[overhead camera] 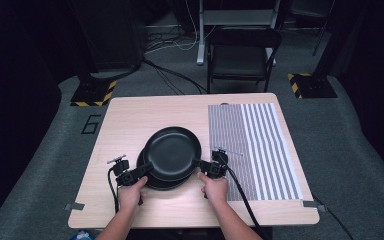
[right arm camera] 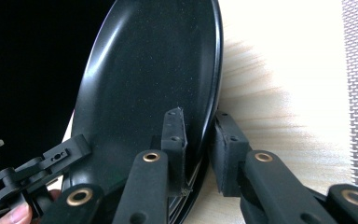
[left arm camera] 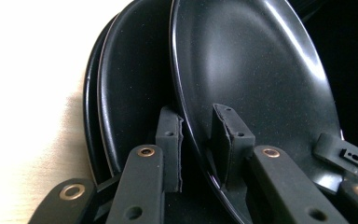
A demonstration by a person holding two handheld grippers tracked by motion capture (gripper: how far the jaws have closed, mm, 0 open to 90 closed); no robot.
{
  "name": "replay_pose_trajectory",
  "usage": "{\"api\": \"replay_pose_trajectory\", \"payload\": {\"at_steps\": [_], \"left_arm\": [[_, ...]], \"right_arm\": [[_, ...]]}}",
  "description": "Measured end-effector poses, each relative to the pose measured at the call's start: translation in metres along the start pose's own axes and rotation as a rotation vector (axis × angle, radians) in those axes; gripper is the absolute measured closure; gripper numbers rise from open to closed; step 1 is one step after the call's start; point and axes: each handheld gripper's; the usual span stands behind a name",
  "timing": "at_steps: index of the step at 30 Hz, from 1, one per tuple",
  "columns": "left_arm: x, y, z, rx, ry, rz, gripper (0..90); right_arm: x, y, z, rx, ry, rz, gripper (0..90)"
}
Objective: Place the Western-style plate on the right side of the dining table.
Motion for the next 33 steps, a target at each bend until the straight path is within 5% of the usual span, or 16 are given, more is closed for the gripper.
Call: {"api": "replay_pose_trajectory", "payload": {"at_steps": [13,33], "left_arm": [[0.0034,0.0008,-0.0016,0.022,-0.014,0.019,74.4],[0.0063,-0.0026,-0.0006,0.037,0.008,0.039,74.5]], "right_arm": [[-0.0009,-0.0005,-0.0032,0.022,0.028,0.003,77.7],[-0.0022,-0.0027,-0.0031,0.010,0.000,-0.002,77.6]]}}
Point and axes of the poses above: each handheld gripper's, and its own axes: y roughly forward along the jaws, x roughly out of its underside, z roughly to its right, and after that the axes turned 11 degrees about -x, right-handed
